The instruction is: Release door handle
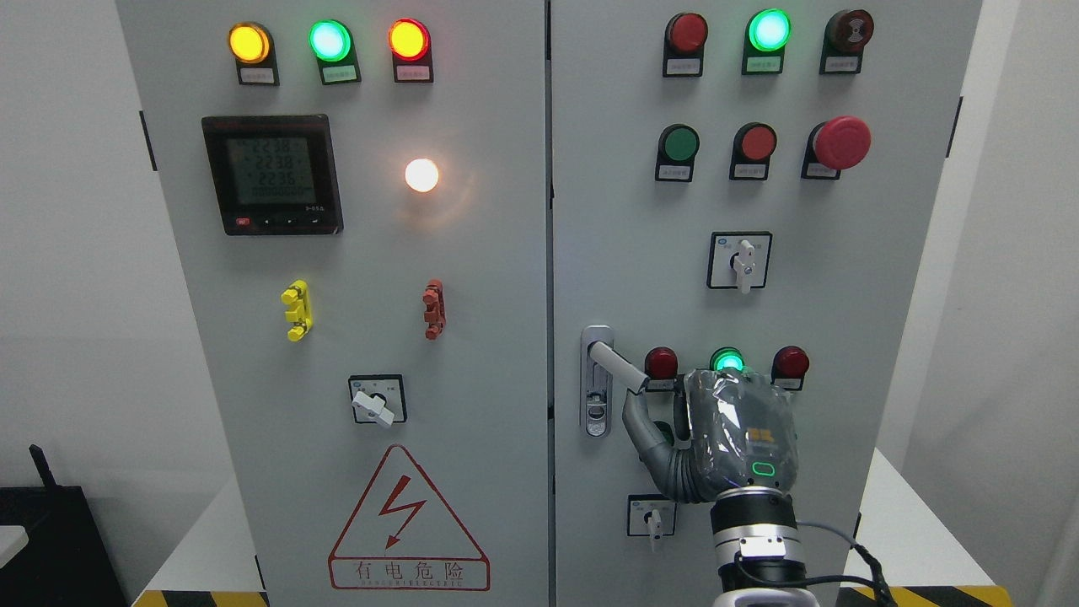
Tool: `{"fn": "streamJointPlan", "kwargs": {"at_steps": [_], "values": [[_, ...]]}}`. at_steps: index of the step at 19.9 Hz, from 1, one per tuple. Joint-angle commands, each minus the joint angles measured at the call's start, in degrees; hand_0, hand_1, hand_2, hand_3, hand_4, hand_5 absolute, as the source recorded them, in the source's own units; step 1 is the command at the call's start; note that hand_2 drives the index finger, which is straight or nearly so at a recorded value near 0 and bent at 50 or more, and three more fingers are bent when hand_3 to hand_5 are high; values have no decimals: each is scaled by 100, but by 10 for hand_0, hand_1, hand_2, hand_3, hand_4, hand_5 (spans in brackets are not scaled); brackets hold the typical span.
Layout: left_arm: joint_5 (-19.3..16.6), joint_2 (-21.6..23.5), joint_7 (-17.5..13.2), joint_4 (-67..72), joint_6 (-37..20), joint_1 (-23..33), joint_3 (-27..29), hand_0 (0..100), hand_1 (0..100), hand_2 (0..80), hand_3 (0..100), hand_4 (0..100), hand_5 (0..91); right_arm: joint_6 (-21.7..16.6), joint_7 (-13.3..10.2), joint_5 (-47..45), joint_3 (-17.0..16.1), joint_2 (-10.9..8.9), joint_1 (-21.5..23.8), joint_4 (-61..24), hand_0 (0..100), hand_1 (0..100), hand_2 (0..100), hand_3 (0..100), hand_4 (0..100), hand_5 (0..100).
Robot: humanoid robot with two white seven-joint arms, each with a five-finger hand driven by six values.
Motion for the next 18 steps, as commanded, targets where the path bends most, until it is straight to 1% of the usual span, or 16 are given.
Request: {"fn": "streamJointPlan", "kwargs": {"at_steps": [1,18], "values": [[0,-3,2,0,5,-149,97,120,389,0,0,0,0,-4,11,-3,-93,-16,-41,-9,501,157,969,1000,887,977],[0,6,2,0,5,-149,97,120,389,0,0,0,0,-13,20,-3,-111,-7,-155,-9,500,161,966,1000,887,977]]}}
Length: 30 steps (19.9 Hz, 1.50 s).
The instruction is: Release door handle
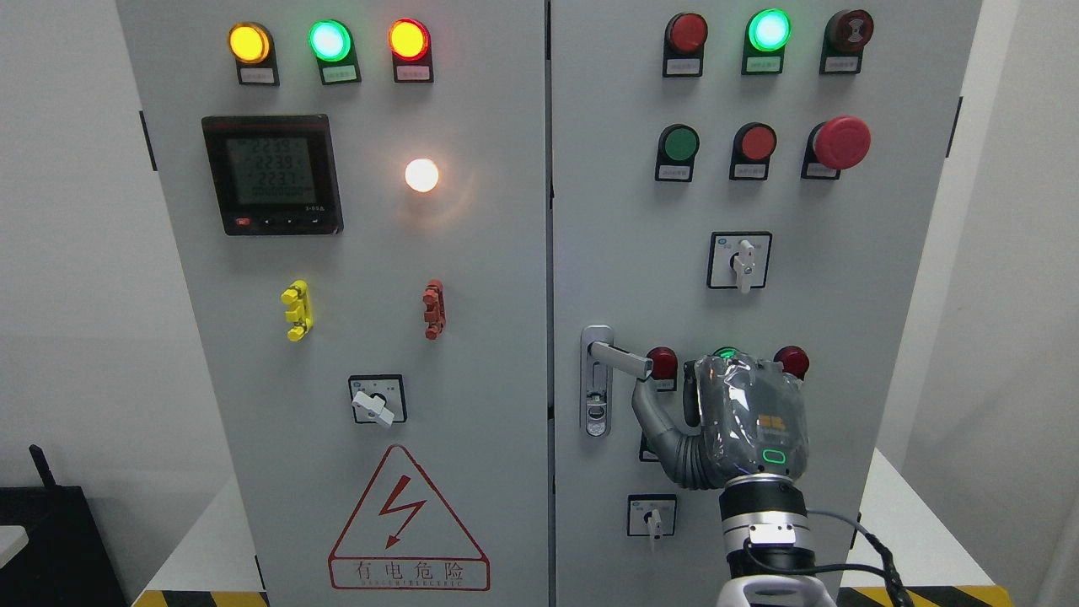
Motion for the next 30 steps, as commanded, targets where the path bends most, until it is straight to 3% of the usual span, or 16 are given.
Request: {"fn": "streamJointPlan", "kwargs": {"at_steps": [1,7,10,12,14,15,16,17,18,19,22,25,30], "values": [[0,-4,2,0,5,-149,97,120,389,0,0,0,0,-16,12,0,-9,-1,19,-4,500,161,966,1000,887,977],[0,-4,2,0,5,-149,97,120,389,0,0,0,0,-68,-111,0,219,-27,413,-223,505,164,962,1000,885,976],[0,5,2,0,5,-149,97,120,389,0,0,0,0,-384,-759,0,212,-281,1123,-591,514,172,925,1000,873,960],[0,-4,2,9,5,-149,97,120,389,0,0,0,0,-691,-1260,-9,115,-431,1582,-838,520,200,730,956,804,816],[0,-4,2,0,5,-149,97,120,389,0,0,0,0,-999,-1596,-53,-288,-528,1767,-865,511,232,539,792,696,617],[0,-4,2,0,5,-149,97,120,389,0,0,0,0,-1226,-1605,-149,-481,-563,1829,-874,506,257,477,733,599,508],[0,-4,2,0,5,-149,97,120,389,0,0,0,0,-1499,-1605,-332,-718,-581,1838,-865,508,281,327,458,340,234],[0,-4,2,0,5,-149,97,120,389,0,0,0,0,-1788,-1605,-534,-990,-598,1847,-856,511,288,225,300,175,68],[0,-4,2,0,5,-149,97,120,389,0,0,0,0,-2113,-1597,-737,-1237,-607,1847,-839,512,287,130,151,32,0],[0,-4,2,0,5,-149,97,120,389,0,0,0,0,-2421,-1579,-921,-1474,-616,1847,-813,518,277,28,20,0,0],[0,-4,2,0,5,-149,97,120,389,0,0,0,0,-3108,-1465,-1195,-2029,-852,1847,-751,530,213,0,0,0,0],[0,-4,2,0,5,-149,97,120,389,0,0,0,0,-3162,-1438,-1572,-2206,-1134,1847,-760,506,185,0,0,0,0],[0,-4,2,0,5,-149,97,120,389,0,0,0,0,-3162,-1430,-1644,-2206,-1170,1803,-760,483,188,0,0,0,0]]}}
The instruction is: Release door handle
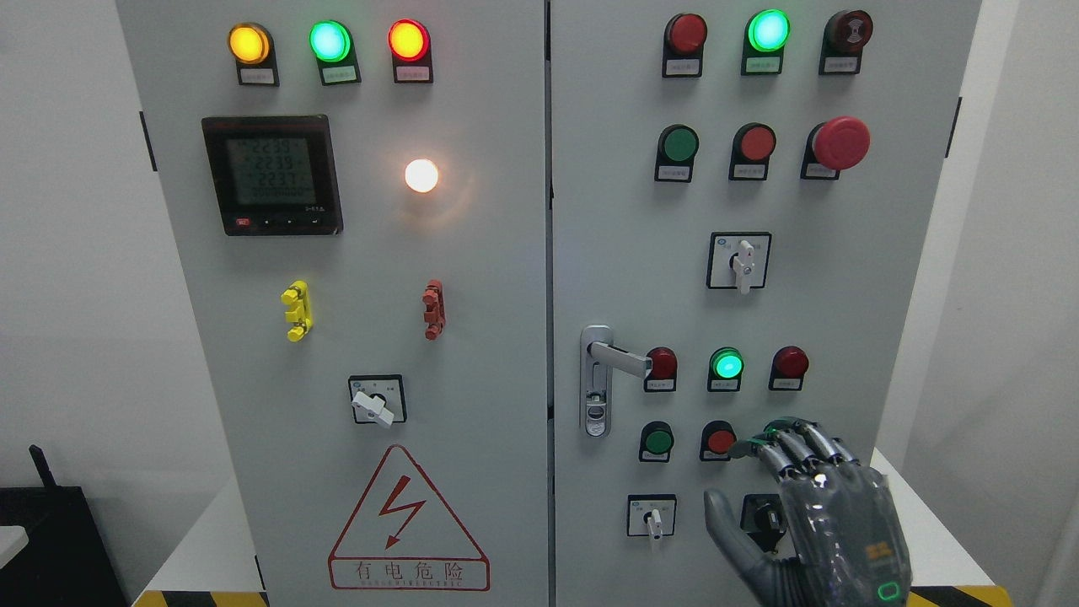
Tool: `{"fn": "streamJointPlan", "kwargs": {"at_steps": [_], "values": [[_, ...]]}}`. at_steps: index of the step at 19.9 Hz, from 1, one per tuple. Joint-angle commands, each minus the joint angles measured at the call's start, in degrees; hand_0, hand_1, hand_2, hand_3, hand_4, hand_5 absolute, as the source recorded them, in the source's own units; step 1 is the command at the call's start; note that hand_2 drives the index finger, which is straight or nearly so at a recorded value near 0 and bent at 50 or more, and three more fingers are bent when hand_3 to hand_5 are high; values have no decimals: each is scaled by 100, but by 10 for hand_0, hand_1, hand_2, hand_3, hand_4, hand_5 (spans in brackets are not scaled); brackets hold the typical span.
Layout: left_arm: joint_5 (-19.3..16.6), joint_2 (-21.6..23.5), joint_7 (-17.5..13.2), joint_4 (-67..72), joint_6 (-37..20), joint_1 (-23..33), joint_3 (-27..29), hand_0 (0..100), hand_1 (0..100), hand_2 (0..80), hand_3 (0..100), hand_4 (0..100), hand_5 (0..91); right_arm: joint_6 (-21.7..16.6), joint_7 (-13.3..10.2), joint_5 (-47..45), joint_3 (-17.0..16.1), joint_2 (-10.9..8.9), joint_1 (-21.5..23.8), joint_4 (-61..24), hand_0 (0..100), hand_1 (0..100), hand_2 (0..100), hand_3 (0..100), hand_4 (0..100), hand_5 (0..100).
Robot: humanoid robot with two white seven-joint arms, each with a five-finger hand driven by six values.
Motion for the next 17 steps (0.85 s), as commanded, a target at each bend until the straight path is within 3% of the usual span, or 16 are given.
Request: {"fn": "streamJointPlan", "kwargs": {"at_steps": [1,17], "values": [[0,-1,2,0,14,-149,97,120,389,0,0,0,0,-25,18,-284,-759,-366,19,-89,477,188,0,0,0,0],[0,8,2,0,14,-141,97,120,389,0,0,0,0,-130,0,-398,-557,-305,19,-133,455,185,0,0,0,0]]}}
